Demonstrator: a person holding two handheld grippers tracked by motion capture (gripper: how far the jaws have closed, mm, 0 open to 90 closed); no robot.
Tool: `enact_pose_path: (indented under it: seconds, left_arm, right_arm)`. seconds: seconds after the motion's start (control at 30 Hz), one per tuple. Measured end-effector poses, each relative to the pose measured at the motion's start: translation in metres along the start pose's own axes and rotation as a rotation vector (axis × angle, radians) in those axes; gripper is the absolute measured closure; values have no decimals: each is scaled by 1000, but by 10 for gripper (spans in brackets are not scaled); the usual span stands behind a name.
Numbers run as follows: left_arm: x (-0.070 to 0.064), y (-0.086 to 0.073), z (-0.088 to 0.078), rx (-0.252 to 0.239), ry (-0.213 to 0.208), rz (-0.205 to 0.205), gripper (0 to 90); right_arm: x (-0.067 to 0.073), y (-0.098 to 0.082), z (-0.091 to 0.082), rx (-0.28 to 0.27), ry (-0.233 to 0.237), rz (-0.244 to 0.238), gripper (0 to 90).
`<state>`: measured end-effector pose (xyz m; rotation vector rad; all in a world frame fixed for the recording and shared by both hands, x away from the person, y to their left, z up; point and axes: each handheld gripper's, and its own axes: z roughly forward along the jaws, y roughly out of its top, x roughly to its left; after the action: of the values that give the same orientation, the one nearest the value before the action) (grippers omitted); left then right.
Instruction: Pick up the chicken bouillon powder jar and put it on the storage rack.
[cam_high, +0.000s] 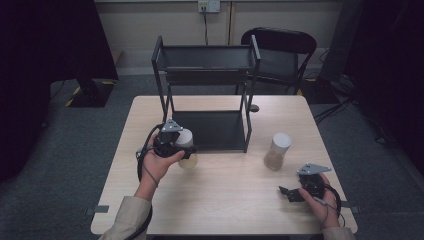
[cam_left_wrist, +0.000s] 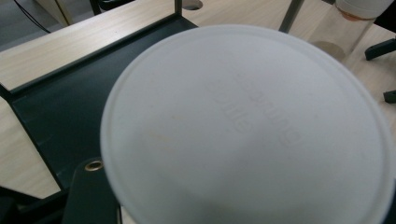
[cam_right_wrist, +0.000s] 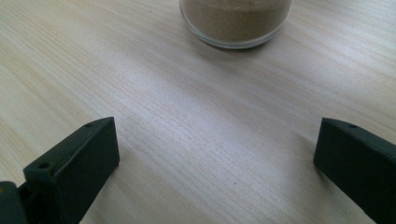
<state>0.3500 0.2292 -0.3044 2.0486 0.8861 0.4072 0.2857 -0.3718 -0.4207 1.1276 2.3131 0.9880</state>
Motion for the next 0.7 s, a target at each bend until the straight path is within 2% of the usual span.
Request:
enact_pose_path:
  seconds: [0.27, 0.37, 0.7]
  left_arm:
    - [2, 18, 5, -3, 16, 2, 348]
    - [4, 26, 9, -12, 25, -16, 348]
    - [5, 49, 16, -1, 43, -14, 347]
  right_arm:
    - [0, 0, 0, 0, 0, 0, 0]
    - [0, 0, 0, 0, 0, 0, 0]
    - [0, 0, 0, 0, 0, 0, 0]
